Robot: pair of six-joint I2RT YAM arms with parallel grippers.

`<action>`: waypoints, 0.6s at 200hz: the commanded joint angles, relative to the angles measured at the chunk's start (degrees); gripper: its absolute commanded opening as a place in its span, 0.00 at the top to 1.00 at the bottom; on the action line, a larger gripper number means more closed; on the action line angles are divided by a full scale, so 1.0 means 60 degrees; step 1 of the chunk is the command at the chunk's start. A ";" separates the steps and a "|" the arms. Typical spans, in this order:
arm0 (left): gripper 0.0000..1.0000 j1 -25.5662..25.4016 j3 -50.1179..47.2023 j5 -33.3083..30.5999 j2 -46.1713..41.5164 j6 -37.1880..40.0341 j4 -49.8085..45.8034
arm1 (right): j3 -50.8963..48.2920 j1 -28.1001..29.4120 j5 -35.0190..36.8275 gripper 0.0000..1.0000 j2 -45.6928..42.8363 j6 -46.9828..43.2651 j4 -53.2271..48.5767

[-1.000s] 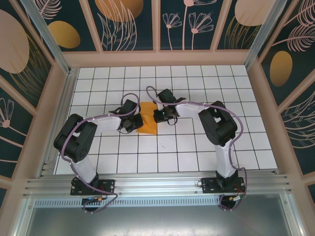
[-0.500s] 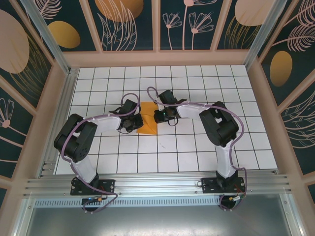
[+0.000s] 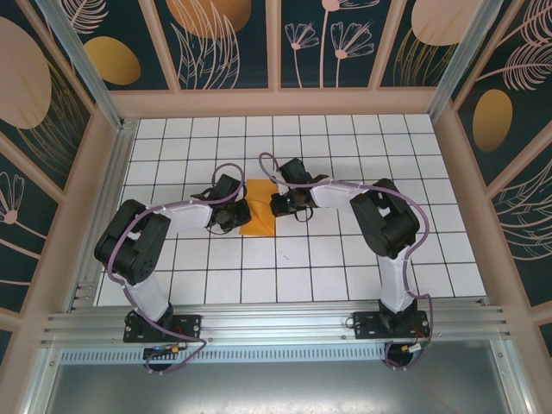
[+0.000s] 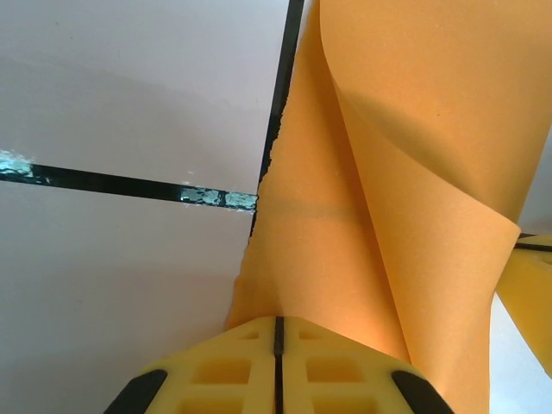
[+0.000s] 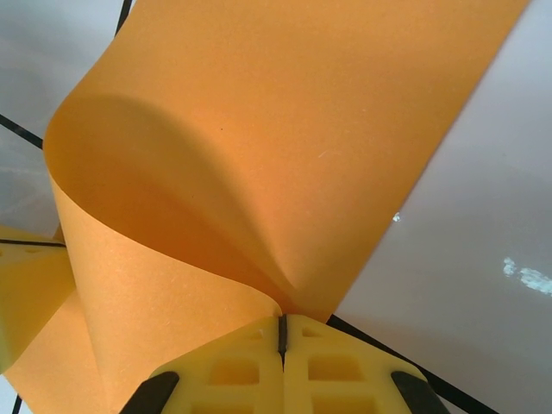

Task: Fold a paper plane with a square sheet of paper (pick it up from the middle)
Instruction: Fold the triangle a second time at the center of the table.

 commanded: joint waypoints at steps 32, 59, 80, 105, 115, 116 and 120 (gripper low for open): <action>0.85 0.0016 0.0171 0.0543 -0.1083 -0.0139 -0.0144 | 0.0022 -0.0043 0.0127 1.00 0.0288 0.0119 -0.0239; 0.84 0.0016 -0.0025 0.1136 -0.1453 -0.0391 0.0588 | 0.0022 -0.0036 0.0104 1.00 0.0379 0.0091 -0.0269; 0.84 0.0016 -0.0151 0.1617 -0.1351 -0.0588 0.1106 | -0.0001 -0.0038 0.0104 1.00 0.0457 0.0091 -0.0269; 0.86 0.0001 -0.0148 0.2158 -0.0924 -0.0801 0.1624 | -0.0015 -0.0034 0.0077 1.00 0.0497 0.0092 -0.0268; 0.87 0.0002 -0.0092 0.2184 -0.0749 -0.0838 0.1646 | -0.0010 -0.0035 0.0073 1.00 0.0511 0.0097 -0.0276; 0.87 0.0001 -0.0087 0.2184 -0.0717 -0.0838 0.1638 | -0.0005 -0.0031 0.0074 1.00 0.0518 0.0094 -0.0280; 0.87 0.0001 -0.0061 0.2170 -0.0633 -0.0863 0.1610 | 0.0006 -0.0034 0.0082 1.00 0.0527 0.0100 -0.0290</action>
